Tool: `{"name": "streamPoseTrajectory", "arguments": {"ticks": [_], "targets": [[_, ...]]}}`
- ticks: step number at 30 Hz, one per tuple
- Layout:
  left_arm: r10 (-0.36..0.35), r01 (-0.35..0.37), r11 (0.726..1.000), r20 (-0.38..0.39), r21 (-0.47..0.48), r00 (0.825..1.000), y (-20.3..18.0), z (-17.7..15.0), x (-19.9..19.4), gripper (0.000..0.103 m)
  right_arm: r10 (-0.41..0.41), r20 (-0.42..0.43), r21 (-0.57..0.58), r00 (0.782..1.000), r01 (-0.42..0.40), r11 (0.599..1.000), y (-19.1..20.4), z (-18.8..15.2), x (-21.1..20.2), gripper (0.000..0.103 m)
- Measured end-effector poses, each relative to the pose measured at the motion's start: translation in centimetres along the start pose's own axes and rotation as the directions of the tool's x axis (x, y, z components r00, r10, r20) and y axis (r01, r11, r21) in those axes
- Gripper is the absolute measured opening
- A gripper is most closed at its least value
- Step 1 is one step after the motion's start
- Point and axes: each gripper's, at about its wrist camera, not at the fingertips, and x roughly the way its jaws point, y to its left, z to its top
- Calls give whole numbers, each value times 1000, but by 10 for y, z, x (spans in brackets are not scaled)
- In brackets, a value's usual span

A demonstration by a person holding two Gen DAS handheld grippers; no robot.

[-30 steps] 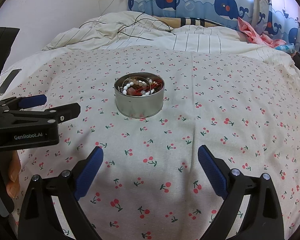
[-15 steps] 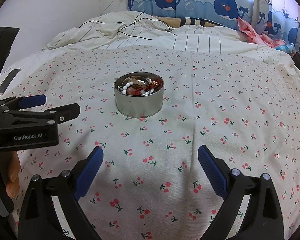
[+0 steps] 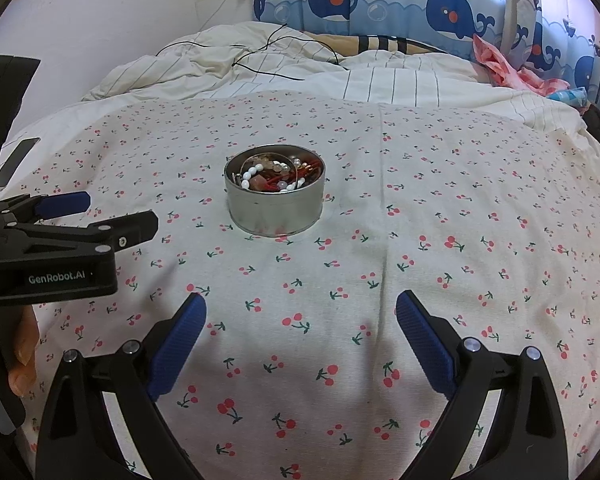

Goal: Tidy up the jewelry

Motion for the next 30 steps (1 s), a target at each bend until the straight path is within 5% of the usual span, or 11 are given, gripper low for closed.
{"name": "streamPoseTrajectory", "arguments": {"ticks": [30], "targets": [[7,-7,1000,-27,4,1000,0,4,4,96,-4,-3,-1,1000,4,1000,-1,1,0,92]]}}
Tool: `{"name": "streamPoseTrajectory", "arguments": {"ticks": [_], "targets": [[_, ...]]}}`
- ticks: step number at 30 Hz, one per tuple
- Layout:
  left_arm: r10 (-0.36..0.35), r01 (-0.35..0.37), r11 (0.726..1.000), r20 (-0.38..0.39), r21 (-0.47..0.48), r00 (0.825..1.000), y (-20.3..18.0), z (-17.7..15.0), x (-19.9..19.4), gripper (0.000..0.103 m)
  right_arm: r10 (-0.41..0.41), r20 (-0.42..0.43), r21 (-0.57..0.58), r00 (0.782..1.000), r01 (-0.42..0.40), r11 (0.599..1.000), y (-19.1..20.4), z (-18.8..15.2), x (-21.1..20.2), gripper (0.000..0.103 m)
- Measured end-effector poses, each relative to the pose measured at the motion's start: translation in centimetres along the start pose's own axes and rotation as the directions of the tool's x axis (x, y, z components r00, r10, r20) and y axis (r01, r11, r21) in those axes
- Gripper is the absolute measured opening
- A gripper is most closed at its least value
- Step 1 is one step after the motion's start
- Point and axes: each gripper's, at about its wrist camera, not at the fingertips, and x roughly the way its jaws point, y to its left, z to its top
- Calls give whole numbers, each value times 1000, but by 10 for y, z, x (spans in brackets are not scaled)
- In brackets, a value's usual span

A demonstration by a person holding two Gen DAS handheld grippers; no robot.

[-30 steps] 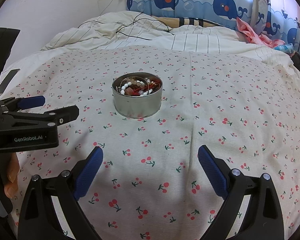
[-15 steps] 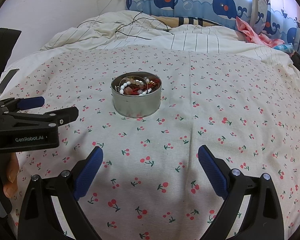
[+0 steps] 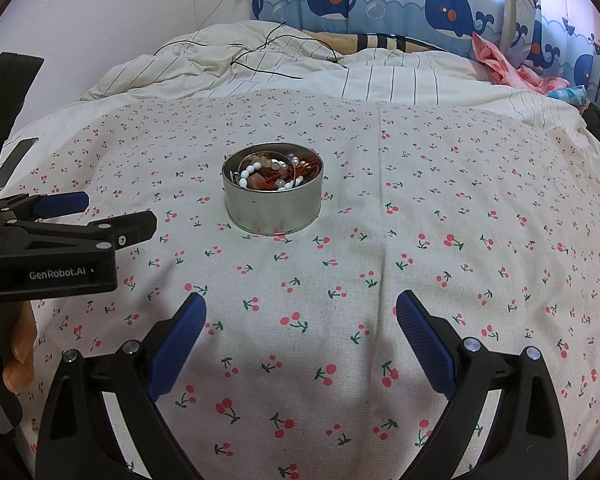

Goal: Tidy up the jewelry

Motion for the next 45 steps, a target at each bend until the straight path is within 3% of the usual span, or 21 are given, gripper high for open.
{"name": "streamPoseTrajectory", "arguments": {"ticks": [23,29,31,35,40,45], "targets": [[-6,6,1000,2,0,1000,-2,1,-2,96,-1,-2,0,1000,1,1000,1,1,0,92],[-79,76,994,-41,-74,996,8,0,7,96,-1,-2,0,1000,1,1000,1,0,0,92],[-97,95,990,-7,-100,995,13,-4,4,95,-1,-2,1,1000,1,1000,2,0,0,92],[-45,47,996,31,-70,999,10,-3,-2,93,-1,-2,1,1000,1,1000,1,0,0,92],[19,-18,999,18,-29,1000,3,-2,0,94,-1,-2,2,1000,1,1000,0,-1,0,92],[12,-11,999,20,-43,1000,7,0,-2,95,-1,-3,1,1000,1,1000,0,-1,0,92]]}}
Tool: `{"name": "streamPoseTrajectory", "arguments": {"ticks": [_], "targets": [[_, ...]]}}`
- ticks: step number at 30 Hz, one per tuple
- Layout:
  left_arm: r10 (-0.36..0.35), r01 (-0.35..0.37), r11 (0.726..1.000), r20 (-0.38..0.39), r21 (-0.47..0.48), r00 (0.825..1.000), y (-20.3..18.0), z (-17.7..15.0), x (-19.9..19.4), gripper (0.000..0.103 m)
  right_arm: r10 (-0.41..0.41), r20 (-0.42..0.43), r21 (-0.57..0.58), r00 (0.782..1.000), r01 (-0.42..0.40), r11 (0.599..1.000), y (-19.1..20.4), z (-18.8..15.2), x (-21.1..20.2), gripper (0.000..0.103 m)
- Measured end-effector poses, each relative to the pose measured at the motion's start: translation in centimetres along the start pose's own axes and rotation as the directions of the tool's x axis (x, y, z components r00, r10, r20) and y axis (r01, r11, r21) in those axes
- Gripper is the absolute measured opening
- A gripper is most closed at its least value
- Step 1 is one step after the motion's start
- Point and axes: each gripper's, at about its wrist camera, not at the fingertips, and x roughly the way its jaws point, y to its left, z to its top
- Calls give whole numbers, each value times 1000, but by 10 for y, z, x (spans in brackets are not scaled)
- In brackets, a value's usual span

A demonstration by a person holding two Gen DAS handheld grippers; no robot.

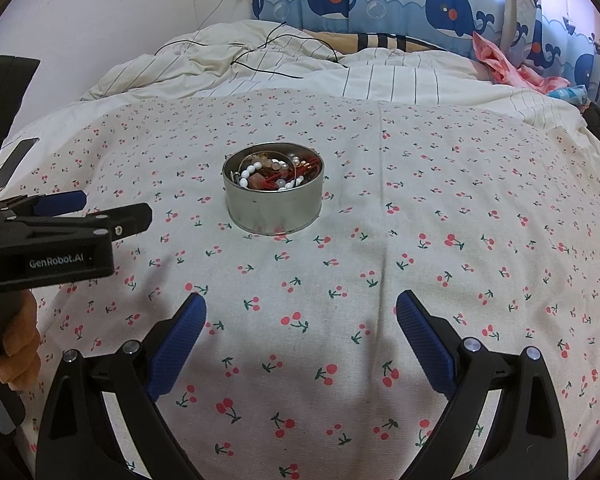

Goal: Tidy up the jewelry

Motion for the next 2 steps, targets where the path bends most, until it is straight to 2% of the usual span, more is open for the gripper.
{"name": "streamPoseTrajectory", "arguments": {"ticks": [2], "targets": [[-6,6,1000,-8,-5,1000,1,0,2,95,1,0,0,1000,-1,1000,0,0,0,92]]}}
